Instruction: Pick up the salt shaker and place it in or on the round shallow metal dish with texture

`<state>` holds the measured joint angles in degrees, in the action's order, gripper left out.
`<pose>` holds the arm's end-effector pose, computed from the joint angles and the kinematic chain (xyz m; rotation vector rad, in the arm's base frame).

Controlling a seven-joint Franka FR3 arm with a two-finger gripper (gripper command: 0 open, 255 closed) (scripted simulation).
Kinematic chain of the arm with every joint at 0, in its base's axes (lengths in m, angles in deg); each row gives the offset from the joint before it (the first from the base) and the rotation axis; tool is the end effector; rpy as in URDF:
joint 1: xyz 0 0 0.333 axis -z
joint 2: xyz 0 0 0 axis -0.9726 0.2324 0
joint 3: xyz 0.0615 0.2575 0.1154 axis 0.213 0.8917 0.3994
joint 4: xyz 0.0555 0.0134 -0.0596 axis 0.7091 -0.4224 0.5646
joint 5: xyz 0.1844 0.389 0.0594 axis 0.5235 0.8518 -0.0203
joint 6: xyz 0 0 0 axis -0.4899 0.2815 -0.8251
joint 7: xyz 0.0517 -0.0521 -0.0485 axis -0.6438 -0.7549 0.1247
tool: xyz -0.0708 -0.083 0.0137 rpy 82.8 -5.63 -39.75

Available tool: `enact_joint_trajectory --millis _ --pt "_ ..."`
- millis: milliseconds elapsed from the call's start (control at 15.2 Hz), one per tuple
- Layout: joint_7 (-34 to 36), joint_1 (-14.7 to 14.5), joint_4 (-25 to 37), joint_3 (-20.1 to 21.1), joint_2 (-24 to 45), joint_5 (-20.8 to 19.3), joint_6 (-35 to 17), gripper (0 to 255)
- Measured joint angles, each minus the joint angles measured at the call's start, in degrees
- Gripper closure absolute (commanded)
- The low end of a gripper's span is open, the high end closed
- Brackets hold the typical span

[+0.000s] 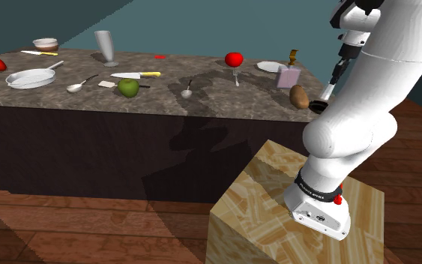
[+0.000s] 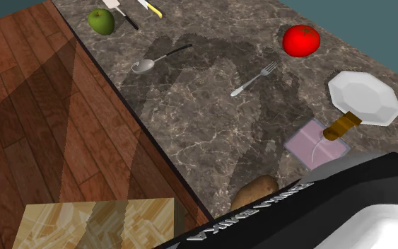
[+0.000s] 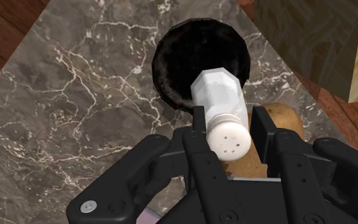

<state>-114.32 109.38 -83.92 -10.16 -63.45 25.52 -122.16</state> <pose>0.1000 -0.5817 0.3867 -3.0466 0.2098 -0.0173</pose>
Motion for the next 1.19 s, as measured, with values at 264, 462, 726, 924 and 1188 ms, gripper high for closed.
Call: enact_joint_trajectory --millis 264,462,726,924,1188 --pt "-1.02 0.30 -1.45 -0.02 1.49 1.24 -2.39 255" --pt "-1.06 0.30 -1.59 0.00 1.60 1.36 -2.62 255" --pt "-1.08 0.30 -1.61 0.01 1.62 1.38 -2.66 0" --pt "-1.08 0.30 -1.61 0.01 1.62 1.38 -2.66 0" --pt "-0.47 0.15 -0.04 -0.06 0.67 0.55 -0.54 0"
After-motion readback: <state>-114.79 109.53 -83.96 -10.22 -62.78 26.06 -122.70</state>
